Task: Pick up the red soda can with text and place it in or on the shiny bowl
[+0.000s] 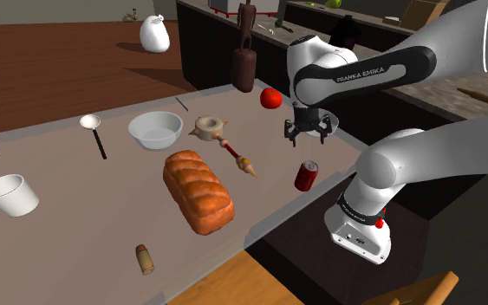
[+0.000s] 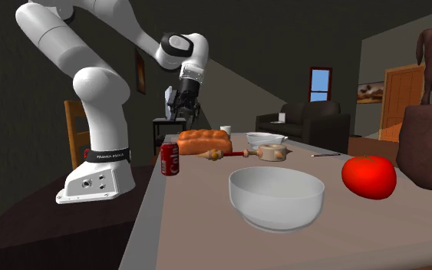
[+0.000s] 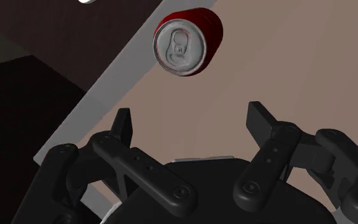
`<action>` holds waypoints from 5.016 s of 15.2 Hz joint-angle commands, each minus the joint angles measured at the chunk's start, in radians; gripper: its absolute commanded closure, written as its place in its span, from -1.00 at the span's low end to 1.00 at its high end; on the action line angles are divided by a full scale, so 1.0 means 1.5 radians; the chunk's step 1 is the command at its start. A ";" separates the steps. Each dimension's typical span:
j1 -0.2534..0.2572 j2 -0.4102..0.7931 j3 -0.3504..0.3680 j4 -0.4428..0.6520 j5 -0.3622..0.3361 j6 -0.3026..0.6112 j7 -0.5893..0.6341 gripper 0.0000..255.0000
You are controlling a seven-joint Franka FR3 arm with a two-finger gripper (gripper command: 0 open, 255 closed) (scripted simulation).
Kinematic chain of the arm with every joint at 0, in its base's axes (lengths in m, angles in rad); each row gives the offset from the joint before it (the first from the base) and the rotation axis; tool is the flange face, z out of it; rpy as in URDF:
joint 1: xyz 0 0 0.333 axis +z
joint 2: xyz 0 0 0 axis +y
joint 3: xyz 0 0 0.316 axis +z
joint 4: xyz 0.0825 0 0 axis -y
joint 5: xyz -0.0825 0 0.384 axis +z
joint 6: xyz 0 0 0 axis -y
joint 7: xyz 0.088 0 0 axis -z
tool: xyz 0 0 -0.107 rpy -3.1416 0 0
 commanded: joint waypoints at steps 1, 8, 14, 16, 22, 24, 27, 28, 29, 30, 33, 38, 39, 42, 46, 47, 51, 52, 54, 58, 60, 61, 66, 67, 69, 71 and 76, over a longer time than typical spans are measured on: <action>-0.014 0.023 0.023 -0.023 0.021 0.021 0.073 -1.00; -0.023 0.053 0.040 -0.075 0.034 0.090 0.111 -1.00; -0.024 0.063 0.043 -0.094 0.034 0.119 0.112 -1.00; -0.024 0.064 0.043 -0.094 0.034 0.119 0.112 -1.00; -0.025 0.063 0.042 -0.094 0.033 0.119 0.111 1.00; -0.025 0.063 0.042 -0.093 0.033 0.118 0.112 1.00; -0.026 0.063 0.042 -0.092 0.033 0.118 0.111 1.00; -0.024 0.064 0.042 -0.094 0.034 0.119 0.113 1.00; -0.022 0.053 0.039 -0.090 0.033 0.105 0.110 1.00; -0.021 0.044 0.036 -0.085 0.033 0.091 0.108 1.00; -0.018 0.017 0.028 -0.071 0.031 0.051 0.101 1.00; -0.019 0.001 0.023 -0.060 0.028 0.026 0.096 -1.00; -0.018 0.024 -0.036 -0.065 0.051 0.021 0.014 -1.00; -0.015 0.086 -0.135 -0.072 0.088 0.010 -0.130 -1.00; -0.010 0.095 -0.130 -0.104 0.096 0.051 -0.131 -1.00; -0.009 0.098 -0.129 -0.112 0.098 0.062 -0.132 -1.00; -0.007 0.104 -0.128 -0.124 0.102 0.080 -0.132 -1.00; -0.007 0.104 -0.128 -0.124 0.102 0.080 -0.132 -1.00; -0.007 0.104 -0.128 -0.124 0.102 0.080 -0.132 -1.00; -0.007 0.104 -0.128 -0.124 0.102 0.080 -0.132 1.00; -0.007 0.104 -0.128 -0.124 0.102 0.080 -0.132 1.00; -0.007 0.104 -0.127 -0.124 0.102 0.080 -0.132 1.00; -0.007 0.104 -0.127 -0.124 0.102 0.080 -0.132 1.00; -0.007 0.091 -0.128 -0.121 0.100 0.064 -0.131 1.00; -0.007 0.069 -0.130 -0.113 0.098 0.034 -0.129 1.00; -0.008 0.048 -0.132 -0.105 0.095 0.005 -0.128 1.00; -0.009 0.003 -0.136 -0.080 0.090 -0.065 -0.123 1.00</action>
